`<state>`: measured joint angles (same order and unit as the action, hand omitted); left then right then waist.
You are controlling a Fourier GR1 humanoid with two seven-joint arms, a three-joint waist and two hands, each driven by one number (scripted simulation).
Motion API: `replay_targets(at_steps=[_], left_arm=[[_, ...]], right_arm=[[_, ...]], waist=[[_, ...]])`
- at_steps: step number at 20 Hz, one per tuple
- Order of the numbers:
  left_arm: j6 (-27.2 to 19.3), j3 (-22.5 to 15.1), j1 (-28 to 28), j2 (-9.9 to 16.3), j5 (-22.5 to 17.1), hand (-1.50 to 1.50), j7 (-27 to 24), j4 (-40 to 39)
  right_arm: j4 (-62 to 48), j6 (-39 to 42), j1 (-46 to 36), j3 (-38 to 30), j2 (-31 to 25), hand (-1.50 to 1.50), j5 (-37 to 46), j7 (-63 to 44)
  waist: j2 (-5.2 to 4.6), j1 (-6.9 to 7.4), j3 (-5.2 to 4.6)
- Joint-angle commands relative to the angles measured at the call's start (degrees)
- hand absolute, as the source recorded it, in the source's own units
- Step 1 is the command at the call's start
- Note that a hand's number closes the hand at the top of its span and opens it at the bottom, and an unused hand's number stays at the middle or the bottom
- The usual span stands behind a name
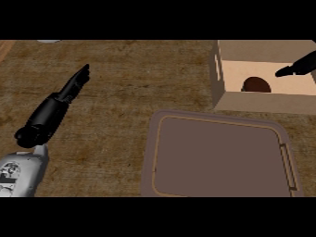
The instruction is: Pick the cupcake from the tray and place it in the cardboard box
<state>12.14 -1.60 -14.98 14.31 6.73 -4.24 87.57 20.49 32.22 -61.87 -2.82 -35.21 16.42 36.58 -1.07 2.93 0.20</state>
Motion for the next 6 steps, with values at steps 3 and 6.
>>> replay_targets(at_steps=[3, 6], left_arm=[[-0.1, 0.1, -0.4, 0.4, 0.8, 0.0, -0.7, -1.4], [0.0, -0.3, -2.2, -0.5, 0.6, 0.0, -0.2, -0.9]], right_arm=[[-10.5, 12.1, -4.1, -10.2, -2.7, -1.5, -10.9, -6.6], [-12.1, 8.7, -5.1, -12.3, -3.3, -1.5, -12.3, -8.4]], waist=[[-0.61, 0.45, -0.04], [-0.97, 1.22, 0.02]])
